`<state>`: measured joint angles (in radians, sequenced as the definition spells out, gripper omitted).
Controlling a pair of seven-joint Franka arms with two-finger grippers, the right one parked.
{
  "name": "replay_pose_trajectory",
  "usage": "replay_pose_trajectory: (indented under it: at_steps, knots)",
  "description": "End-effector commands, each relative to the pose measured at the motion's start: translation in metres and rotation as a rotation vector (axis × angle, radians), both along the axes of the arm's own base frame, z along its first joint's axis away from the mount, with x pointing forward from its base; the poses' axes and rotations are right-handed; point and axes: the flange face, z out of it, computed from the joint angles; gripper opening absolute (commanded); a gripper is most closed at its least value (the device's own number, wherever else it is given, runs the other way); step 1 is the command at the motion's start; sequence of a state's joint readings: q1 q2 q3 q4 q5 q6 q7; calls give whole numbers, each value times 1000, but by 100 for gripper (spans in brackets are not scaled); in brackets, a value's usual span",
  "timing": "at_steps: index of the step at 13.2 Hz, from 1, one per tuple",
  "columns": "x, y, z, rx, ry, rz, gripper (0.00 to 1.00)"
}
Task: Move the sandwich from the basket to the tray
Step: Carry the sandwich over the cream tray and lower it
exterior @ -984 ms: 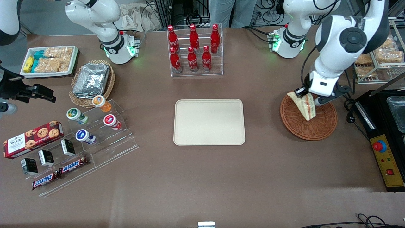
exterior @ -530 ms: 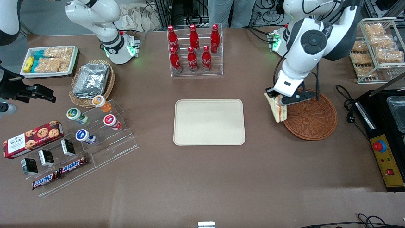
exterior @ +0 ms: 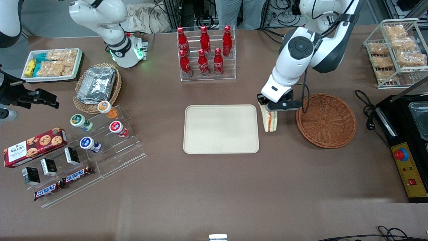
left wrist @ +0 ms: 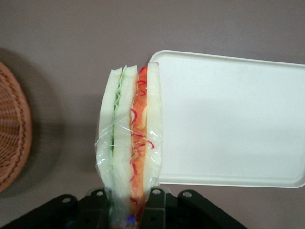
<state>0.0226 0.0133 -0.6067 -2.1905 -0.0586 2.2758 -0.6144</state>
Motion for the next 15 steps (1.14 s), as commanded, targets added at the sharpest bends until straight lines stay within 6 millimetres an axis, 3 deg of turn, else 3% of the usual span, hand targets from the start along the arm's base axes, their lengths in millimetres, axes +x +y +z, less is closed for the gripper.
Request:
replay_pose_trajectory:
  at_steps: [1,5,10,12,15]
  knots:
    - [4,-18,-19,-15,-7,-63,0]
    - [5,-32,-55,24,-10,-91,0]
    - [16,-48,-85,32,-1,-90,0]
    - [9,-65,-101,58,-6,-115,0]
    - [12,-72,-115,57,8,-118,0]
